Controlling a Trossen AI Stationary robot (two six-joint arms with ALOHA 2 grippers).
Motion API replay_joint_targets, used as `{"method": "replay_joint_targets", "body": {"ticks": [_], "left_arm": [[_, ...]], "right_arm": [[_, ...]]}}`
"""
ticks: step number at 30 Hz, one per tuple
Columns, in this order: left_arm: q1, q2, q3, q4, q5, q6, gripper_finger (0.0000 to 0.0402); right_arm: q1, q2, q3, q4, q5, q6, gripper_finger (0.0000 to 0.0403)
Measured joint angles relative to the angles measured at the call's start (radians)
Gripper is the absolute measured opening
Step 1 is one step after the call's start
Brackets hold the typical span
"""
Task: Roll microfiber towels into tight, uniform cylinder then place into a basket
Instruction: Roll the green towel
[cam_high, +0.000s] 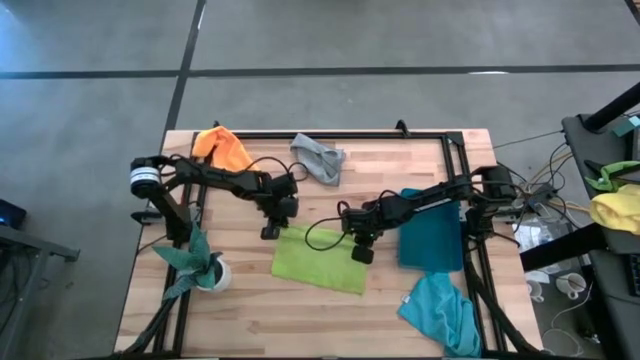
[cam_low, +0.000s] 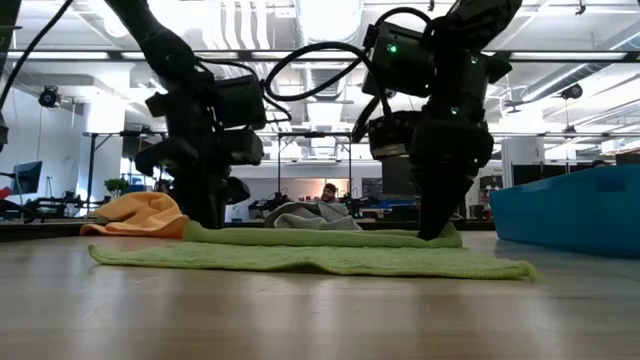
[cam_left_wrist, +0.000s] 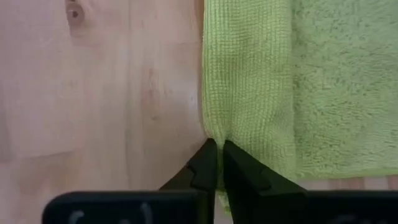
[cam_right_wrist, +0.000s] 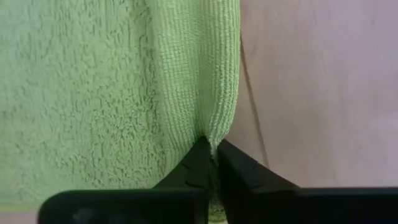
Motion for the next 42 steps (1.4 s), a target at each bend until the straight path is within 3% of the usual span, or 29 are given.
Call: {"method": "replay_joint_targets", "body": {"ticks": [7,20,24,27,30,35,42], "left_arm": [[0.001,-0.099,0.019,-0.015,-0.211,0.015,0.0001],[-0.068,-0.246,-0.084,0.028,-0.277,0.016,0.0],[-0.142,-0.295,-0.114,0.054,-0.302,0.03,0.0],[-0.205,-0.301,-0.152,0.118,-0.375,0.059,0.0],[-0.249,-0.288,-0.19,0.237,-0.533,0.071,0.0],[-0.264,-0.27,-0.217,0.397,-0.789,0.142,0.0],[-0.255,-0.214,-0.284,0.608,-0.828,0.196,0.0]], "right_arm": [[0.001,-0.001,0.058,-0.103,0.179,-0.133,0.001],[0.219,-0.008,0.069,-0.115,0.6,-0.128,0.0009],[0.276,-0.008,0.074,-0.125,0.627,-0.043,0.0009],[0.302,0.004,0.072,-0.127,0.631,-0.007,0.0009],[0.306,0.019,0.067,-0.135,0.633,0.026,0.0009],[0.296,0.032,0.066,-0.201,0.797,0.06,0.0009],[0.265,0.044,0.023,-0.177,0.823,0.057,0.0009]]}}
